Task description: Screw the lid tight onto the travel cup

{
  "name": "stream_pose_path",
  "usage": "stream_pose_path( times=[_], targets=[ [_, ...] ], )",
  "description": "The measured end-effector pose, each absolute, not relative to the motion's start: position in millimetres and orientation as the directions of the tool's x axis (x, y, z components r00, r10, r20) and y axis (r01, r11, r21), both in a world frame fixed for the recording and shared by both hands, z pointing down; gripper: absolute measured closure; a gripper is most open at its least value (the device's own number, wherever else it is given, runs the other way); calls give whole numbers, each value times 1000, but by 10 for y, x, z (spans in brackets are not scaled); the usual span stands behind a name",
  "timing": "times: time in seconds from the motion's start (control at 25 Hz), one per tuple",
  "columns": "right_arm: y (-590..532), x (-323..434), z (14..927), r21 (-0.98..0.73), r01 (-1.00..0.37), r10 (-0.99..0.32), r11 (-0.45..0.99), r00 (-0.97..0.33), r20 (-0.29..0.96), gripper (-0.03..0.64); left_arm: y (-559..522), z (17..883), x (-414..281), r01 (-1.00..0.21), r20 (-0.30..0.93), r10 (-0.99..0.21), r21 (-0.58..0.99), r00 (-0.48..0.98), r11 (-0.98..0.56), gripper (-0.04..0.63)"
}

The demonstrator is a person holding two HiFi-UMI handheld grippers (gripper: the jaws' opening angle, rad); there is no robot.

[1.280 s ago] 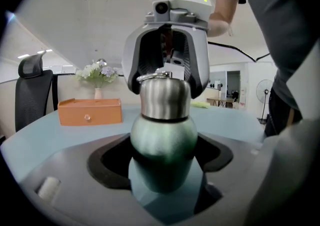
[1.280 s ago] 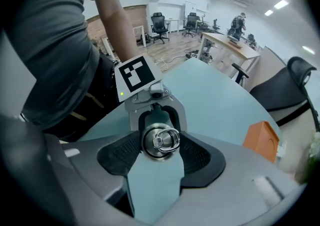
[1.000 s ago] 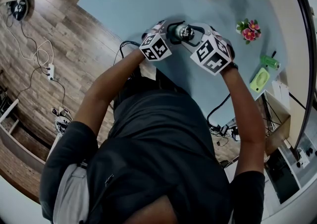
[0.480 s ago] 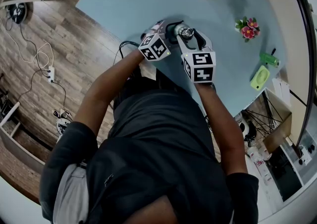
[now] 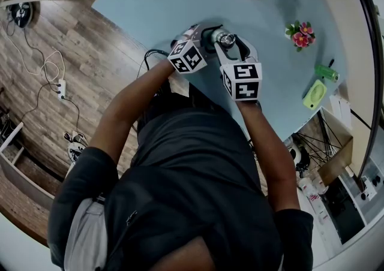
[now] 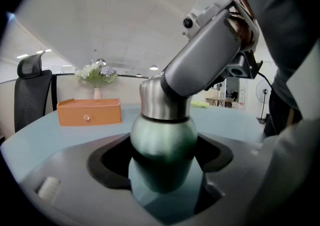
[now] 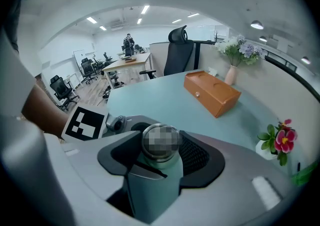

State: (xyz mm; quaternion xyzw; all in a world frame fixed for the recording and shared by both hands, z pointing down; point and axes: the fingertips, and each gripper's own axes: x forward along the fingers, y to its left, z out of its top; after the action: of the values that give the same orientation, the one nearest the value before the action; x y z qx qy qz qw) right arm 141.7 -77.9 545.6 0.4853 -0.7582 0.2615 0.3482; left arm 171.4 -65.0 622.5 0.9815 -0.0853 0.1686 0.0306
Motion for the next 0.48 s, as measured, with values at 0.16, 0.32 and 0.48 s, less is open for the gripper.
stream_pose_path(
  times=[0.16, 0.32, 0.48],
  targets=[
    [-778, 1414, 5454, -57, -919, -557, 390, -285, 780, 380, -647, 6222, 1711, -177, 336, -156, 34, 929, -984, 175],
    [-787, 1420, 5462, -67, -904, -537, 423, -310, 784, 379, -654, 6230, 1721, -178, 337, -156, 37, 929, -983, 176],
    [-819, 1373, 5397, -85, -817, -458, 571, -403, 793, 376, -659, 6226, 1723, -178, 336, -155, 39, 929, -983, 175]
  ],
)
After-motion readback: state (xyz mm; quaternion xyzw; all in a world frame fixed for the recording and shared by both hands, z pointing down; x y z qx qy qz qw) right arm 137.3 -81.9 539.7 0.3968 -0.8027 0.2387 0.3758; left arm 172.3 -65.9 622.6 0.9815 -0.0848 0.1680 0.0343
